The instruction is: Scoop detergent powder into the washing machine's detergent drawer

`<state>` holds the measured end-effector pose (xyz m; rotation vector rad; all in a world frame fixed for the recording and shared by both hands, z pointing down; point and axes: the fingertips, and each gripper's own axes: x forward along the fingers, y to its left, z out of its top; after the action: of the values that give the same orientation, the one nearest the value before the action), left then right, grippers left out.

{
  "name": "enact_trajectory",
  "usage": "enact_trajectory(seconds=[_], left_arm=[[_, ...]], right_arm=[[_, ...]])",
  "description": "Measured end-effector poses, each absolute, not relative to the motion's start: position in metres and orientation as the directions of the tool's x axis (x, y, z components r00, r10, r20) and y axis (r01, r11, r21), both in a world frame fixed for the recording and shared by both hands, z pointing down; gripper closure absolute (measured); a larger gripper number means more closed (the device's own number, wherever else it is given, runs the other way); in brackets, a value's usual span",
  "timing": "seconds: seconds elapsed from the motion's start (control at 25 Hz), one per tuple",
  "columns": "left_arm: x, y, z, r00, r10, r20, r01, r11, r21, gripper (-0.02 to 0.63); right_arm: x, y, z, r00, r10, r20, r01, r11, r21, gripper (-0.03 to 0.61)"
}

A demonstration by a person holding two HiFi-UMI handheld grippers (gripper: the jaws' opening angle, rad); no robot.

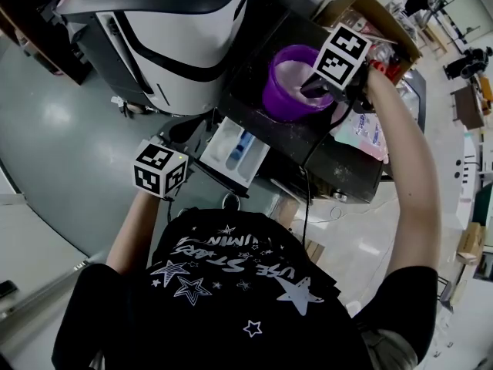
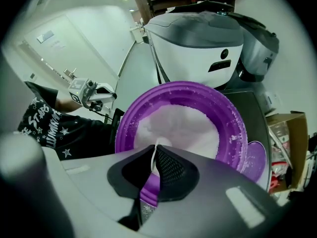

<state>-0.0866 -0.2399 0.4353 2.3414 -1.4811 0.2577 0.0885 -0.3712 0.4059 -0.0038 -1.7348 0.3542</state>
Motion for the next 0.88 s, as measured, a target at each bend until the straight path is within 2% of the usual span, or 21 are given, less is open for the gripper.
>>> enact_trajectory(seconds=[0.36,0.56,0.88], left_arm=[[-0.09,-0.241,0.438,0.455,-0.82,0.346,-0.89,-0.406,0.206,0.612],[-0.09,-0.242,0.439,0.473,-0.809,0.349,-0.881,-0.425,0.209,0.613],[-0.089,-0.241,0.442,0.495,-0.794,0.353,-0.869,-0.453,0.2,0.612]], right_arm=[[0.091,-0.368,0.401,-0.277,0.209,0.938,-0.269,0.92,-0.284,0.541],[0.088,-0.37,0.394,-0.368,0.207,0.906,-0.333,0.881,-0.337,0.541],[0.096,-0.37,0.386,-0.479,0.112,0.871,-0.443,0.825,-0.35,0.541]])
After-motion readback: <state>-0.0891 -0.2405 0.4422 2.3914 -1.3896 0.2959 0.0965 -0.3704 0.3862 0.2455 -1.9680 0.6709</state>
